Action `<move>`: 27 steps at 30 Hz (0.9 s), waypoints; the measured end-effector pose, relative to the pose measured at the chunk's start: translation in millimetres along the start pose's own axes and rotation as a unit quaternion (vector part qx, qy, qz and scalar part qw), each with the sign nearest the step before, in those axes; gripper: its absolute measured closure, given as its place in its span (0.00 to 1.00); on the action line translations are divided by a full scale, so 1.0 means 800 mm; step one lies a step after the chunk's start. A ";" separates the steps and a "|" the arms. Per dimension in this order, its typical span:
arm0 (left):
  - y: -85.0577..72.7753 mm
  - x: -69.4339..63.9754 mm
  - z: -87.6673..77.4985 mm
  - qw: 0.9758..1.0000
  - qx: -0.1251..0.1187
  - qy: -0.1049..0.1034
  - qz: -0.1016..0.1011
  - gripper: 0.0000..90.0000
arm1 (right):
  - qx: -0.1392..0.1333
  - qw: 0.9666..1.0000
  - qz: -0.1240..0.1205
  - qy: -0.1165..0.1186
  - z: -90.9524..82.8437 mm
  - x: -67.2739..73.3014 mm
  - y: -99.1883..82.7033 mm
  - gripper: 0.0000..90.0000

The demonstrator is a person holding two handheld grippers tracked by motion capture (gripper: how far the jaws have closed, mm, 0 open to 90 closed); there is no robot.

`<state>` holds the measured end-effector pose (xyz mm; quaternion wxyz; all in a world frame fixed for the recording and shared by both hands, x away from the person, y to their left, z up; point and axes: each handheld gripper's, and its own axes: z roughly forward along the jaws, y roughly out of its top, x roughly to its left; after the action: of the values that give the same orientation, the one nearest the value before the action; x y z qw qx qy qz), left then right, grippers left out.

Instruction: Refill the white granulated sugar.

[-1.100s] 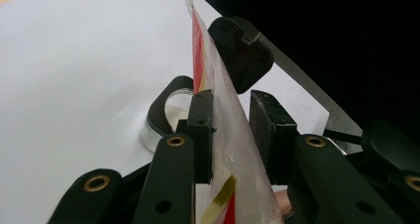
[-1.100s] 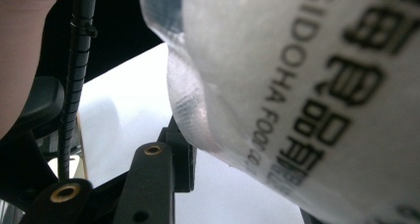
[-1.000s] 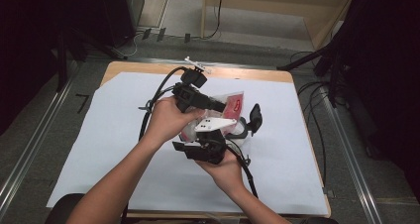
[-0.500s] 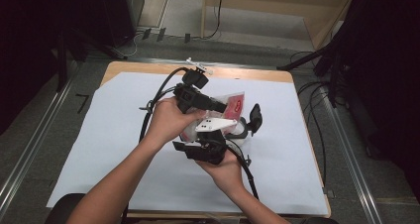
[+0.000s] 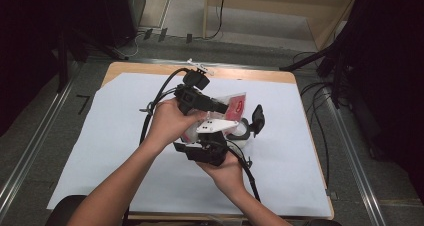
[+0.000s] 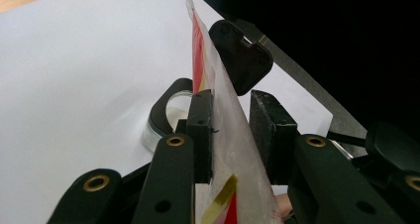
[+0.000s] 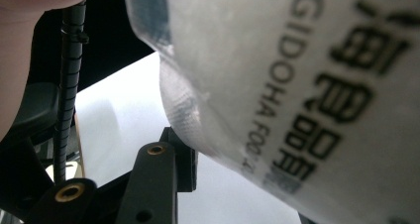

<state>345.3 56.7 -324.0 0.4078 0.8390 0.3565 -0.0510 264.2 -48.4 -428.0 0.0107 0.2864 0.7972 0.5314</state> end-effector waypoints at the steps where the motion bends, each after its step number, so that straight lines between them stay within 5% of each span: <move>1: 0.000 0.000 0.000 1.000 0.000 0.000 0.000 0.80 | 0.000 1.000 0.000 0.000 0.000 0.000 0.000 0.71; 27: 0.000 -0.002 0.003 1.000 0.000 0.004 0.001 0.80 | 0.003 1.000 -0.002 -0.003 0.000 -0.001 -0.001 0.71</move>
<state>344.6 54.6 -325.1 0.4065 0.8394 0.3577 -0.0472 264.5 -48.6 -428.7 0.0133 0.2864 0.7993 0.5282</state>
